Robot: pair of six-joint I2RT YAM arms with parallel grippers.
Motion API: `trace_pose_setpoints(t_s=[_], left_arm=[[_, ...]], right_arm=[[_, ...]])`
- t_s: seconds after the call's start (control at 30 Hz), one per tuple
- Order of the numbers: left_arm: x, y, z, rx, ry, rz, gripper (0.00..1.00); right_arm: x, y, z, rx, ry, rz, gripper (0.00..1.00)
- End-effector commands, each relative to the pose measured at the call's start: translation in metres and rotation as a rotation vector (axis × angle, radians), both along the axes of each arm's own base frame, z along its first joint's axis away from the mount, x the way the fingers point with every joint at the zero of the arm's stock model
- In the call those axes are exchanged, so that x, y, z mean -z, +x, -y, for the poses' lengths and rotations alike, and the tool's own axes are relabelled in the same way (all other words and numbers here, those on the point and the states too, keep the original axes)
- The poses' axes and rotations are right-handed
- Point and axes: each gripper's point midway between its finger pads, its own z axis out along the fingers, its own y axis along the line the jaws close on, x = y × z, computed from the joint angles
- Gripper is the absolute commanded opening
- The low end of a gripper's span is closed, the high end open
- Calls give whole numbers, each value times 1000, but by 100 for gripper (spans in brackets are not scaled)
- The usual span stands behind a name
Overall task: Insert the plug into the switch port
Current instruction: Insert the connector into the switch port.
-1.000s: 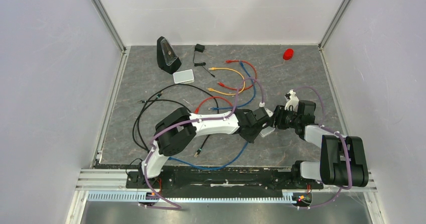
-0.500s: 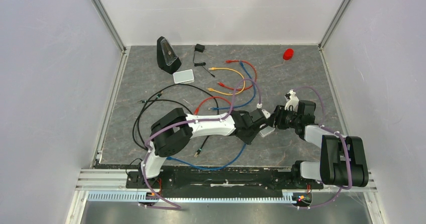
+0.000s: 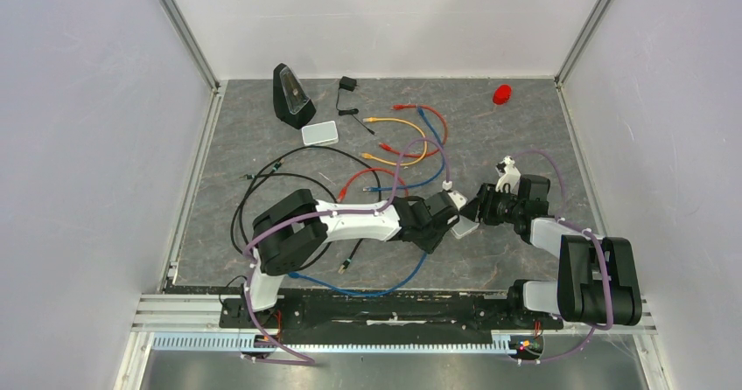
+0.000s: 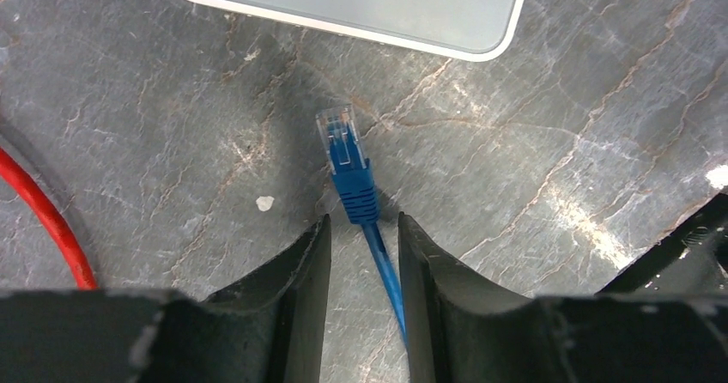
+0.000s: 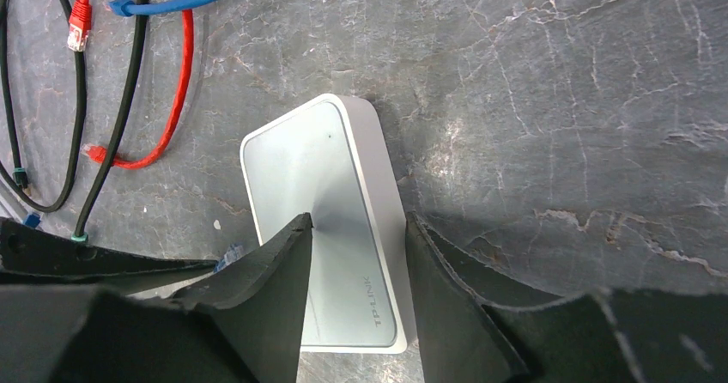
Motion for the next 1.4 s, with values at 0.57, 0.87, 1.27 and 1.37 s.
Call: trace_pose_setpoints(t_s=[0.57, 0.87, 1.27, 1.37], left_arm=[[-11, 7, 21, 43, -27, 21, 2], [-1, 7, 17, 48, 39, 19, 2], [-1, -11, 19, 126, 46, -12, 2], [-1, -14, 18, 136, 62, -21, 2]], right_arm=[[6, -12, 0, -10, -8, -27, 44], [6, -14, -4, -26, 10, -28, 44], [6, -12, -3, -23, 8, -28, 43], [4, -11, -3, -22, 6, -24, 43]])
